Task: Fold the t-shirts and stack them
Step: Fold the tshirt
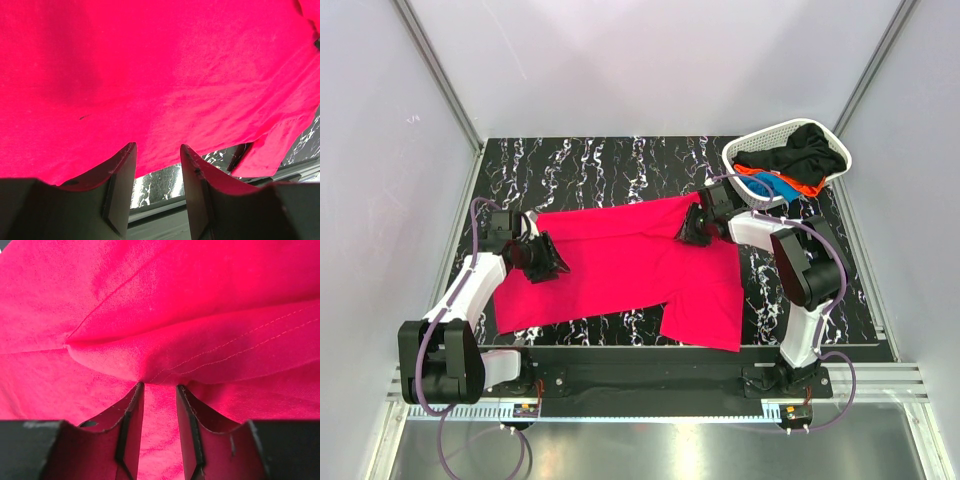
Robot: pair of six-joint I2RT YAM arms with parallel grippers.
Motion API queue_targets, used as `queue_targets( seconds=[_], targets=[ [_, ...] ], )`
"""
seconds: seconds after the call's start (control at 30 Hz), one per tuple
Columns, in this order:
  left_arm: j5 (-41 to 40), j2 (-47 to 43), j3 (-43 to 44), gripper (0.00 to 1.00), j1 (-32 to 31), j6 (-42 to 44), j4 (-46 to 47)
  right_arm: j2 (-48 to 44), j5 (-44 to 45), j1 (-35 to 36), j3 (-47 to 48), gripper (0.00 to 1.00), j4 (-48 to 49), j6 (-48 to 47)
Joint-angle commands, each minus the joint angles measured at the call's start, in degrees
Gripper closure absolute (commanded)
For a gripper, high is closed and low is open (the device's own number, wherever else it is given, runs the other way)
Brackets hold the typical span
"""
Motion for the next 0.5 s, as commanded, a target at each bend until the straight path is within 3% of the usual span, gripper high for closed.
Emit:
queue_targets(
  seconds=[0.0, 0.17, 0.3, 0.47],
  targets=[
    [1.4, 0.05, 0.94, 0.55, 0.17, 1.06, 1.34, 0.61, 0.93, -0.85, -0.1, 0.6, 2.02, -0.62],
    [1.32, 0.67, 1.64, 0.55, 0.17, 1.06, 1.34, 1.13, 0.32, -1.29, 1.04, 0.55, 2.2, -0.8],
    [1.32, 1.37, 2.17, 0.55, 0.25, 1.06, 1.42, 2.01, -0.74, -1.47, 1.93, 0.57, 2.46, -0.8],
    [1.32, 2.07, 2.61, 0.55, 0.08, 1.24, 1.25, 1.84, -1.35, -1.47, 2.89, 0.69, 3.08, -0.8]
  ],
)
